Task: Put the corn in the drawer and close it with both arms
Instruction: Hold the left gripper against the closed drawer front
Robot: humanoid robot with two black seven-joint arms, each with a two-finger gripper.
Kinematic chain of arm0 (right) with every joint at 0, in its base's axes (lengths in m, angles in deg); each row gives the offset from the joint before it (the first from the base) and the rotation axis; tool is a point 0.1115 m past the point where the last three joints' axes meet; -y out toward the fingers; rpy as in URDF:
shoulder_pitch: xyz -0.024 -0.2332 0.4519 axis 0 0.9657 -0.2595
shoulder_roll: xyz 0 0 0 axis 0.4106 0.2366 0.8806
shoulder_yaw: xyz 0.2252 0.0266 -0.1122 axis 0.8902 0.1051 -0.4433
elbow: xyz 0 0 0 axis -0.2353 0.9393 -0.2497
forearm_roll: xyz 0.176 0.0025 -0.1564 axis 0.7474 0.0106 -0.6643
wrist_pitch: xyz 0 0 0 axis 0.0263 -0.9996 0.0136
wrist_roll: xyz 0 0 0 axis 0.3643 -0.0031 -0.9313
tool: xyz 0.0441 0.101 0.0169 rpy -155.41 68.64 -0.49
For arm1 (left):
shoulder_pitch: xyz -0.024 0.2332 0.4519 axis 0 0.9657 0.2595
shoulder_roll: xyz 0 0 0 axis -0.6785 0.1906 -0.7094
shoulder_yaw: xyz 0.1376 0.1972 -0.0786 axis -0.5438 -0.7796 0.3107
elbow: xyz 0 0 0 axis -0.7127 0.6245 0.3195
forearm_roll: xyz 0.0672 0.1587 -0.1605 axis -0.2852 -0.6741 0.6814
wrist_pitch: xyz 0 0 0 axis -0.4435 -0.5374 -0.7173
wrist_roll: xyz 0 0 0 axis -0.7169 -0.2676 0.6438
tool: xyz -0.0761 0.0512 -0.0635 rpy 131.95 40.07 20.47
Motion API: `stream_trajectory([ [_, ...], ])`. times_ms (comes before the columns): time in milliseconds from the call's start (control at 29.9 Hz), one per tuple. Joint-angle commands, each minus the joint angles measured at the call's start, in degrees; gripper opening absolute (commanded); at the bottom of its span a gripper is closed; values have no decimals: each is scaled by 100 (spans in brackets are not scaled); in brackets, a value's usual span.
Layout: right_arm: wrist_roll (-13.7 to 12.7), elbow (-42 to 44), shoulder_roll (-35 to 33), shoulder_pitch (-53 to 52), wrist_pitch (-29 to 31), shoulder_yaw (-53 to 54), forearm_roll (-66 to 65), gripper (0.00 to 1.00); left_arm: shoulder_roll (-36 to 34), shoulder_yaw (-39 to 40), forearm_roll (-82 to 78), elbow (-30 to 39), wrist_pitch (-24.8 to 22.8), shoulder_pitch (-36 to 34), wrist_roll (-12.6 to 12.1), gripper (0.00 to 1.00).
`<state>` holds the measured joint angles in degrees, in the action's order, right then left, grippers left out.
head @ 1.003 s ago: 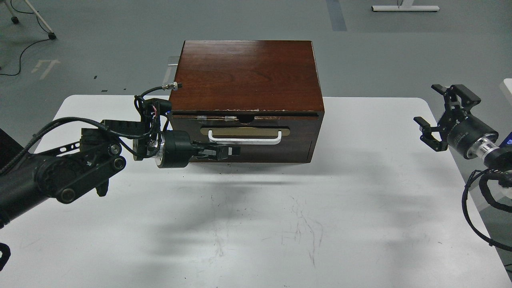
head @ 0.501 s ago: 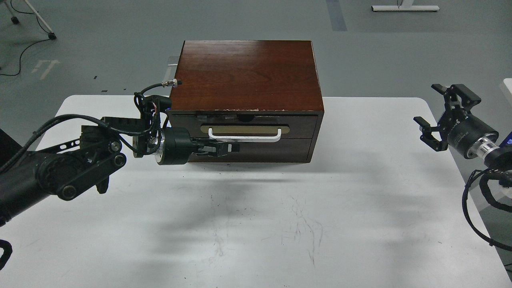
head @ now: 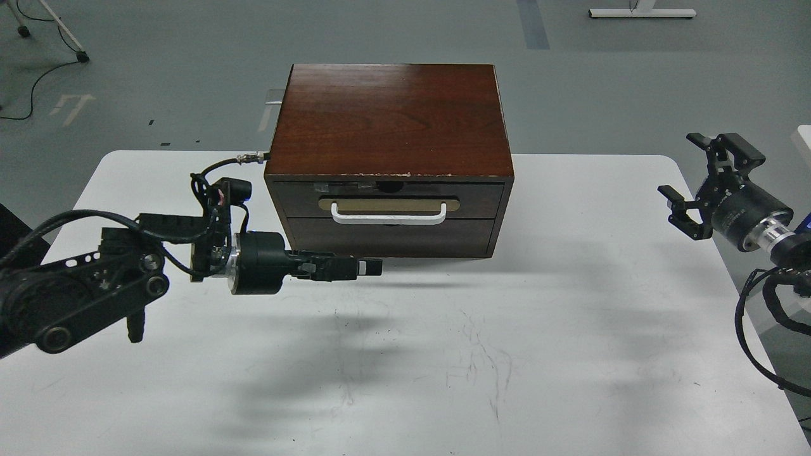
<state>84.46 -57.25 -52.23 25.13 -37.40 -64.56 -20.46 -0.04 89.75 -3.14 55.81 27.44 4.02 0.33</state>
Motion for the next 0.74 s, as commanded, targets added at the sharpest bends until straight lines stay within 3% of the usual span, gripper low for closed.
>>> stream_trajectory([
  [0, 16, -13, 17, -68, -18, 71, 6, 98, -167, 626, 788, 278, 22, -70, 1, 98],
  [100, 69, -57, 61, -129, -53, 176, 15, 98, -44, 1706, 2487, -658, 216, -43, 1, 98],
  [201, 165, -206, 70, -130, -88, 395, 15, 99, 9, 1955, 4240, -1706, 347, -52, -57, 98],
  [234, 218, -267, 70, -121, -88, 500, 15, 99, 18, 1956, 5079, -2222, 391, -61, -814, 98],
  [267, 253, -277, 78, -121, -88, 545, 15, 99, 35, 1947, 5514, -2462, 418, -52, -1179, 98],
  [301, 314, -285, 113, -121, -97, 606, 15, 99, 79, 1921, 6188, -2847, 462, -35, -1765, 98],
  [334, 350, -303, 209, -121, -114, 633, 15, 99, 175, 1912, 6665, -3164, 532, 0, -2197, 98],
  [368, 359, -303, 262, -121, -149, 651, 15, 99, 246, 1912, 6792, -3272, 567, 27, -2332, 98],
  [568, 341, -303, 597, -121, -764, 651, 15, 99, 659, 1956, 6925, -3379, 655, 615, -2404, 98],
  [702, 350, -417, 659, -130, -774, 651, 15, 99, 844, 1982, 6925, -3387, 769, 642, -2404, 98],
])
